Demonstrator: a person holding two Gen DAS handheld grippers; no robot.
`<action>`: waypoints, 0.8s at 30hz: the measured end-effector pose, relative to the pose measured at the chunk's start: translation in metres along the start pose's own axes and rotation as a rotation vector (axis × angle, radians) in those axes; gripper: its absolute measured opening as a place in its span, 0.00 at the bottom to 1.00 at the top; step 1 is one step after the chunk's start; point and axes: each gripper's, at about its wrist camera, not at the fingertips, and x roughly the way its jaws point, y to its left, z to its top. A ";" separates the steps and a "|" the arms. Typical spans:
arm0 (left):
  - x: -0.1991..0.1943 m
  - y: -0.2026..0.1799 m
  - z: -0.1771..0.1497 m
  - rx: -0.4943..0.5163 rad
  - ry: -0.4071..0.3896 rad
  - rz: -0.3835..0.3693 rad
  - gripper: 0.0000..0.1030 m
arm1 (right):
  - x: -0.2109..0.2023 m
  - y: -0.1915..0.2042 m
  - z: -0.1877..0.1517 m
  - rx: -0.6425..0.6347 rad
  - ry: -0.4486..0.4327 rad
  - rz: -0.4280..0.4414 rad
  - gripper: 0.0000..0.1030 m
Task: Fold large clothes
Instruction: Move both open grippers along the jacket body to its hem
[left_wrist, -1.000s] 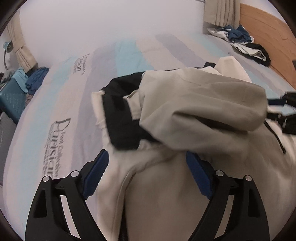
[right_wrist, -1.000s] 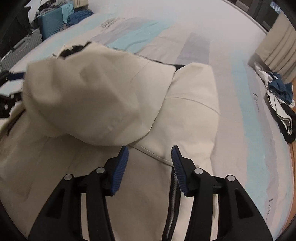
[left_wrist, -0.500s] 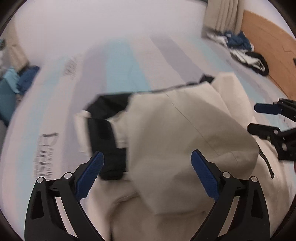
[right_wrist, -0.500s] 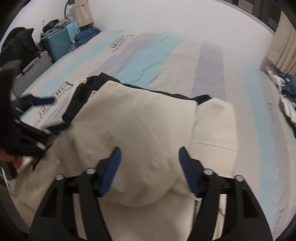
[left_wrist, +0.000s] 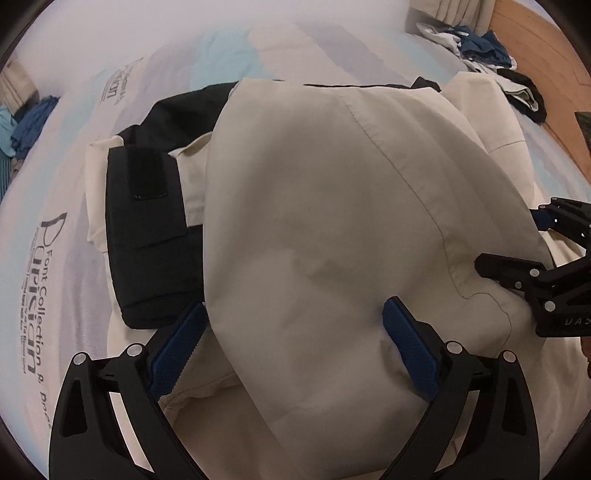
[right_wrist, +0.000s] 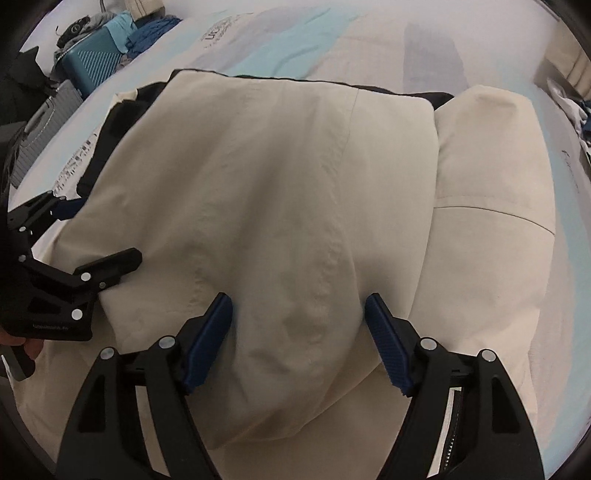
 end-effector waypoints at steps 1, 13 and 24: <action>0.001 0.000 -0.001 0.001 -0.001 0.003 0.92 | 0.001 0.000 0.000 -0.004 0.003 -0.004 0.69; -0.033 0.012 0.001 -0.061 -0.008 -0.024 0.94 | -0.040 -0.007 -0.007 0.065 -0.062 -0.020 0.93; -0.116 0.046 -0.071 -0.094 0.037 -0.006 0.94 | -0.119 -0.014 -0.084 0.060 -0.013 -0.056 0.93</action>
